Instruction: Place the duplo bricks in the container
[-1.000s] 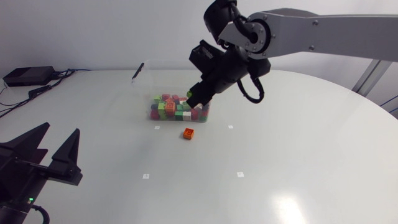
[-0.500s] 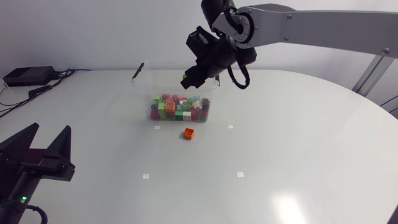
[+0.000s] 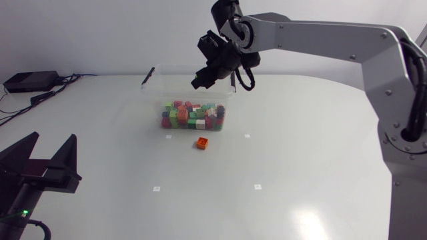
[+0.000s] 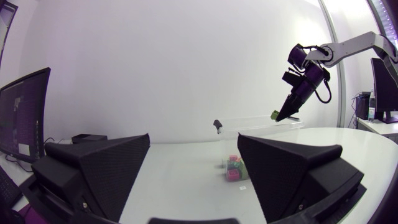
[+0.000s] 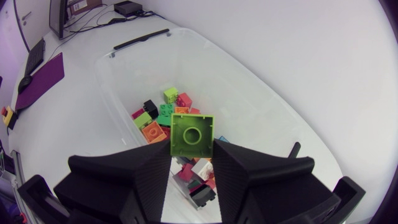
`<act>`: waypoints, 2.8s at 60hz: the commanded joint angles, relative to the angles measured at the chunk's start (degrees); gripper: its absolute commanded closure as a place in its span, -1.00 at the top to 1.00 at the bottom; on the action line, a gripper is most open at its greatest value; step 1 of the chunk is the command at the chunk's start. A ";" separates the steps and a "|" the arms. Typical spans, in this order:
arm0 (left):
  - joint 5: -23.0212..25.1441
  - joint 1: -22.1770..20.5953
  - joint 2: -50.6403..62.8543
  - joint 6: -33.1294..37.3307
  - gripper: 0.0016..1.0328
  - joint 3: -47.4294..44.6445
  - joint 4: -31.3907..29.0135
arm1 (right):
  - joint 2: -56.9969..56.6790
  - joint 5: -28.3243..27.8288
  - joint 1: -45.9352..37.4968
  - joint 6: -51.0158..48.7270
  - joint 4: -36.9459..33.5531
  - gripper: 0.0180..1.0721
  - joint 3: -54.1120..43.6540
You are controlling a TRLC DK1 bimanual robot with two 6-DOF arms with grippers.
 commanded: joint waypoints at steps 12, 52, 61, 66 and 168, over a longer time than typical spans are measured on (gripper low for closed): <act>-0.01 -0.65 -0.65 -0.85 0.92 -1.28 -2.73 | 3.10 -0.02 -0.89 1.07 -2.27 0.90 5.69; -0.01 -0.48 -0.65 -0.06 0.92 -1.28 -6.69 | -22.74 -1.60 4.74 -3.50 1.33 0.90 -25.25; -0.10 -0.56 -0.56 0.03 0.92 -1.19 -7.31 | -23.62 -2.57 5.88 -5.69 3.09 0.90 -31.67; -0.10 -0.48 -0.56 0.11 0.92 -1.19 -7.31 | -22.83 -3.10 6.23 -6.93 4.14 0.90 -34.04; -0.10 -0.39 -0.56 0.11 0.92 -1.19 -7.39 | 9.86 -0.37 5.27 -17.56 -7.46 0.66 -11.98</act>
